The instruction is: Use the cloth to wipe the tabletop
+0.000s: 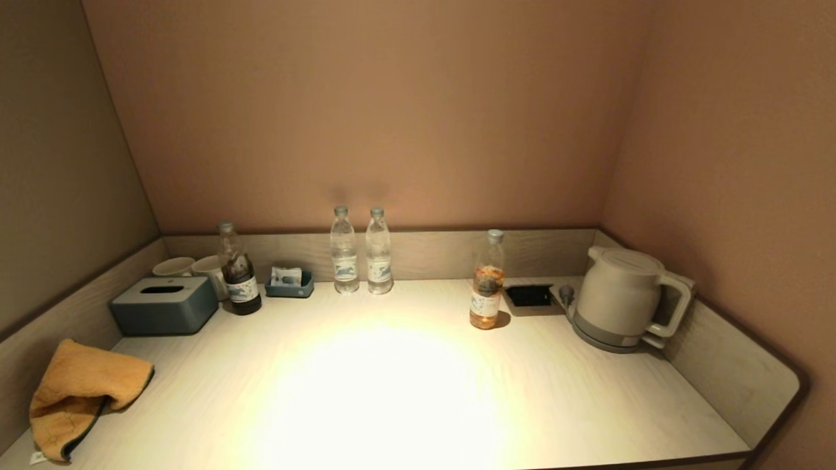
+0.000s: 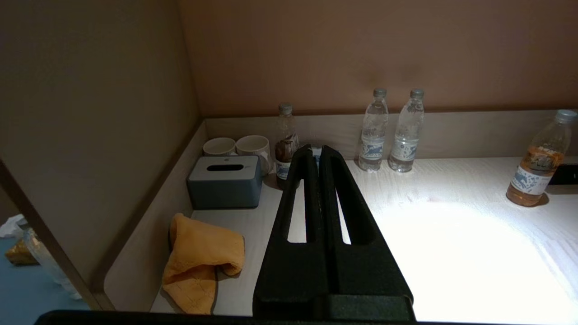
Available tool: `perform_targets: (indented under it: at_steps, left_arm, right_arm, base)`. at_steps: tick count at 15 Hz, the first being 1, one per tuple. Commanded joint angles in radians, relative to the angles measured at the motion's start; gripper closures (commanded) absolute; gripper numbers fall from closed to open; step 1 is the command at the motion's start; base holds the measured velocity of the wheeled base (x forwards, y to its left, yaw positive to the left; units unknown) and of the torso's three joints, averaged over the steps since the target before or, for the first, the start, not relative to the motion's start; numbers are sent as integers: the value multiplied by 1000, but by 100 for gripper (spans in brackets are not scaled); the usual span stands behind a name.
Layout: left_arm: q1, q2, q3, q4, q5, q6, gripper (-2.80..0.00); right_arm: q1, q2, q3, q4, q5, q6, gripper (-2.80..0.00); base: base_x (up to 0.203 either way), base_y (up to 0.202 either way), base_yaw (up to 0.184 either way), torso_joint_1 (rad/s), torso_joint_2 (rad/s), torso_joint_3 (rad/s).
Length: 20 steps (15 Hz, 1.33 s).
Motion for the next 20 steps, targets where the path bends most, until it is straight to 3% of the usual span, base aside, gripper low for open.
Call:
perform_targets:
  at_steps: [1,6,9,13,20]
  left_arm:
    - [1,-188,71,2,-1,3,0]
    - [-6,-347,174,3,-18,21,0]
    - [-13,-362,205,2,-23,15,0]
    - [-76,-388,231,11,-13,22,0]
    - [-74,-492,355,3,11,31,0]
  right_arm:
    - [0,1,0,0,1,0,0]
    - [0,1,0,0,1,0,0]
    - [0,1,0,0,1,0,0]
    - [0,1,0,0,1,0,0]
    - [0,1,0,0,1,0,0]
  base:
    - [0,0,0,0,0,0]
    - [0,0,0,0,0,0]
    - [0,0,0,0,0,0]
    - [0,0,0,0,0,0]
    - [0,0,0,0,0,0]
